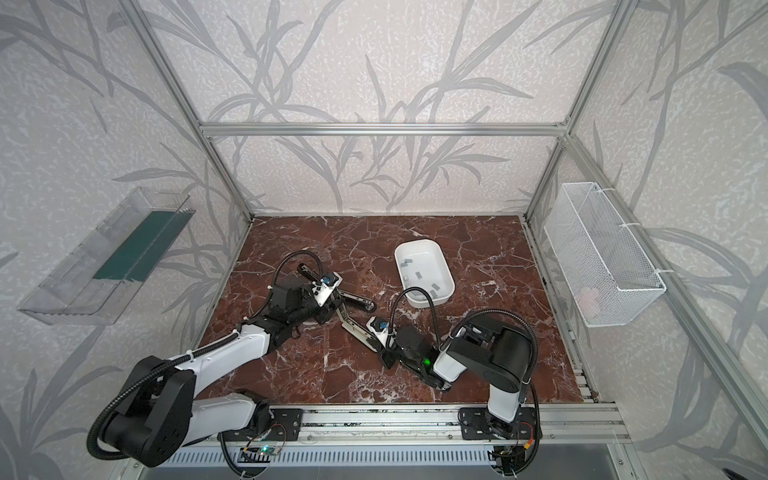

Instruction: Load the staples into the stapler

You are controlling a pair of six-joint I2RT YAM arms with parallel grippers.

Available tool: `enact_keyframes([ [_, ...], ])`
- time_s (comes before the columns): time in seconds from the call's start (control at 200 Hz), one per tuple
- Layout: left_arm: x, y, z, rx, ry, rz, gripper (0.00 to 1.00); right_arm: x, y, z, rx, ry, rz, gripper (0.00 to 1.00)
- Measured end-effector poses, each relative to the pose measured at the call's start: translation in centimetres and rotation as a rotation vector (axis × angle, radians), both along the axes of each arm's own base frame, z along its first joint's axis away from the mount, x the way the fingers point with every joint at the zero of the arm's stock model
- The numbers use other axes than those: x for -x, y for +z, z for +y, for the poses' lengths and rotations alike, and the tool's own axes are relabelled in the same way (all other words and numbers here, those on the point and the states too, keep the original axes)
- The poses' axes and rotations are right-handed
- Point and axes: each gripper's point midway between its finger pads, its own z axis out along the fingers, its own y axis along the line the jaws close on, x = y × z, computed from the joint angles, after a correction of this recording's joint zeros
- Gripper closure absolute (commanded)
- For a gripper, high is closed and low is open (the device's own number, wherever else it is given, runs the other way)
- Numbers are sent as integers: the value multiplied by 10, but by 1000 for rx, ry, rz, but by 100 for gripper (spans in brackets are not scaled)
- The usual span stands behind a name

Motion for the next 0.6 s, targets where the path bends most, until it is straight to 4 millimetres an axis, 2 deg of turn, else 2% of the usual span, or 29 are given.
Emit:
enact_keyframes([
  [0.04, 0, 1, 6, -13, 10, -7, 9, 0, 0, 0, 1, 4, -4, 100],
  [0.07, -1, 0, 15, -45, 39, -20, 6, 1, -2, -1, 8, 7, -5, 100],
  [0.155, -1, -1, 43, -116, 129, -36, 6, 7, -10, -9, 29, 15, 1, 100],
  [0.22, 0, 1, 55, -146, 174, -49, 7, 7, -10, -10, 30, 17, -4, 100],
  [0.455, 15, 8, 63, -207, 224, -47, 8, 6, -11, -8, 29, 21, -11, 100],
  [0.6, 18, 23, 60, -176, 236, -85, 10, 6, -11, -6, 27, 30, -18, 100],
])
